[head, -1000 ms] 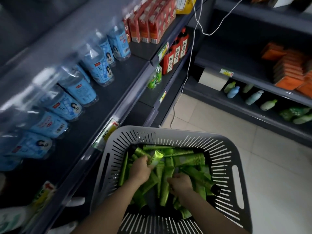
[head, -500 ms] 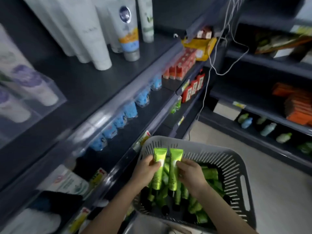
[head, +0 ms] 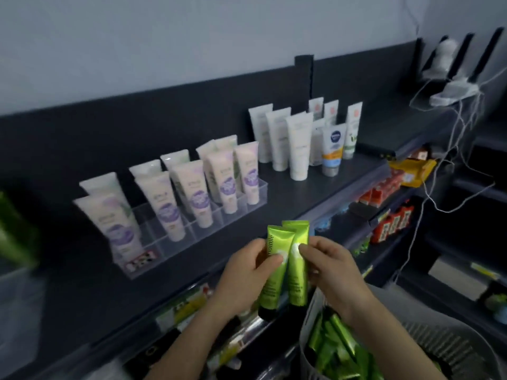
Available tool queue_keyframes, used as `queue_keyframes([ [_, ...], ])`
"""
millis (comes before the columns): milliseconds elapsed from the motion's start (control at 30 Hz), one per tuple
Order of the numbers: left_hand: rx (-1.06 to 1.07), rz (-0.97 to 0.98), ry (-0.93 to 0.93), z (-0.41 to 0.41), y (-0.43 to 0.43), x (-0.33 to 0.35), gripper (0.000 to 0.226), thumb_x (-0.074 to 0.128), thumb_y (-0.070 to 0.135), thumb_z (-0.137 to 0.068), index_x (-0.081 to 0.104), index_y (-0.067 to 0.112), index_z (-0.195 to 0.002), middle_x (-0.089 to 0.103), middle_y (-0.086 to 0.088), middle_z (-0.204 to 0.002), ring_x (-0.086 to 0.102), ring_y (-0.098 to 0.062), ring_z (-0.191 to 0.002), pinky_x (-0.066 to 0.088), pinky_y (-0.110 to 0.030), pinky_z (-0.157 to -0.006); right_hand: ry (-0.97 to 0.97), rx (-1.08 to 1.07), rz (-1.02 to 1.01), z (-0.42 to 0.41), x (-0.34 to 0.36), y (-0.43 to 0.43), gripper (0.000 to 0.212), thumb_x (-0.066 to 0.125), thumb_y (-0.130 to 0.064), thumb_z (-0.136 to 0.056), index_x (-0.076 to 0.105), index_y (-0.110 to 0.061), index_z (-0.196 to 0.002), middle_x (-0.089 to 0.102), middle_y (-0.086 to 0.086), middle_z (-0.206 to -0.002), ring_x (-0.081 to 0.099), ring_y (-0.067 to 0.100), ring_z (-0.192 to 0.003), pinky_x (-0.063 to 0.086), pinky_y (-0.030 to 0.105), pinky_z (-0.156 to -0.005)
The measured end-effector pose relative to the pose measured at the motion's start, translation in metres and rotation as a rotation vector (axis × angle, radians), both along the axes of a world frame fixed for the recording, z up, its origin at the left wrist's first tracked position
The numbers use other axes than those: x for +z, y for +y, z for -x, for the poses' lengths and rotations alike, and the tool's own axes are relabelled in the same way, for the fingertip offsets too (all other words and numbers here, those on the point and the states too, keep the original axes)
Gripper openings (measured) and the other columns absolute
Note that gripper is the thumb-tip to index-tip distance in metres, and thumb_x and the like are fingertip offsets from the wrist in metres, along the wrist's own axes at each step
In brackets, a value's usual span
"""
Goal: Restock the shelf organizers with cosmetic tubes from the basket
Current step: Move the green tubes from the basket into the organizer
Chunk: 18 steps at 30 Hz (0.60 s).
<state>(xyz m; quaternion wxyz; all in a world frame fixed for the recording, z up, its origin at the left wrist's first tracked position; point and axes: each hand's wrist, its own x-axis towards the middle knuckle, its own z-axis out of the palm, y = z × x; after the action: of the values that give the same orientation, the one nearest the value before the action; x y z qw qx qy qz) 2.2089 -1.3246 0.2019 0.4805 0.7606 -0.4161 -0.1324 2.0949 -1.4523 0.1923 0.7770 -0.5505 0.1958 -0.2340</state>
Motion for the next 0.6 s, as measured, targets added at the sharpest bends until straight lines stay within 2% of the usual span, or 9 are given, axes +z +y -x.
queue_keyframes([
  [100, 0.041, 0.100, -0.017, -0.010, 0.037, 0.032, 0.035, 0.054, 0.053, -0.078, 0.059, 0.022, -0.093, 0.065, 0.000, -0.085, 0.062, -0.020, -0.082, 0.050, -0.047, -0.078, -0.082, 0.058, 0.042, -0.021, 0.031, 0.028, 0.017, 0.059, -0.012, -0.089, 0.066, 0.002, -0.097, 0.068, 0.016, -0.087, 0.063, 0.024, -0.076, 0.051, 0.032, -0.064],
  [233, 0.148, 0.188, -0.094, -0.027, 0.091, 0.060, 0.030, 0.055, 0.050, -0.079, 0.061, 0.025, -0.096, 0.066, -0.001, -0.089, 0.063, -0.023, -0.085, 0.050, -0.051, -0.079, -0.166, 0.145, 0.094, -0.053, 0.063, 0.074, 0.016, 0.058, -0.009, -0.088, 0.067, 0.002, -0.096, 0.071, 0.020, -0.089, 0.065, 0.027, -0.077, 0.054, 0.037, -0.068],
  [367, 0.275, 0.200, -0.142, -0.051, 0.150, 0.080, 0.028, 0.058, 0.046, -0.078, 0.063, 0.024, -0.095, 0.068, 0.002, -0.088, 0.064, -0.017, -0.085, 0.052, -0.045, -0.080, -0.193, 0.270, 0.127, -0.092, 0.082, 0.124, 0.018, 0.059, -0.009, -0.088, 0.068, 0.001, -0.099, 0.070, 0.025, -0.099, 0.066, 0.035, -0.087, 0.052, 0.051, -0.083],
  [433, 0.322, 0.210, -0.157, -0.063, 0.179, 0.087, 0.016, 0.063, 0.034, -0.083, 0.065, 0.025, -0.097, 0.069, 0.003, -0.090, 0.064, -0.015, -0.086, 0.053, -0.039, -0.080, -0.198, 0.313, 0.150, -0.112, 0.089, 0.150, 0.016, 0.058, -0.008, -0.089, 0.069, 0.000, -0.097, 0.071, 0.022, -0.097, 0.066, 0.036, -0.086, 0.053, 0.053, -0.081],
  [533, 0.398, 0.226, -0.174, -0.077, 0.219, 0.097, 0.007, 0.064, 0.023, -0.088, 0.064, 0.023, -0.095, 0.069, 0.005, -0.088, 0.064, -0.010, -0.082, 0.053, -0.031, -0.075, -0.213, 0.331, 0.208, -0.139, 0.102, 0.188, 0.011, 0.059, -0.006, -0.090, 0.069, -0.005, -0.089, 0.071, 0.018, -0.088, 0.066, 0.031, -0.078, 0.057, 0.042, -0.067],
  [600, 0.443, 0.237, -0.206, -0.084, 0.246, 0.104, 0.007, 0.064, 0.025, -0.088, 0.065, 0.022, -0.094, 0.069, 0.005, -0.087, 0.065, -0.012, -0.082, 0.052, -0.031, -0.073, -0.238, 0.346, 0.240, -0.156, 0.110, 0.212, 0.009, 0.060, -0.004, -0.088, 0.069, -0.006, -0.091, 0.073, 0.014, -0.090, 0.069, 0.028, -0.083, 0.058, 0.039, -0.072],
])
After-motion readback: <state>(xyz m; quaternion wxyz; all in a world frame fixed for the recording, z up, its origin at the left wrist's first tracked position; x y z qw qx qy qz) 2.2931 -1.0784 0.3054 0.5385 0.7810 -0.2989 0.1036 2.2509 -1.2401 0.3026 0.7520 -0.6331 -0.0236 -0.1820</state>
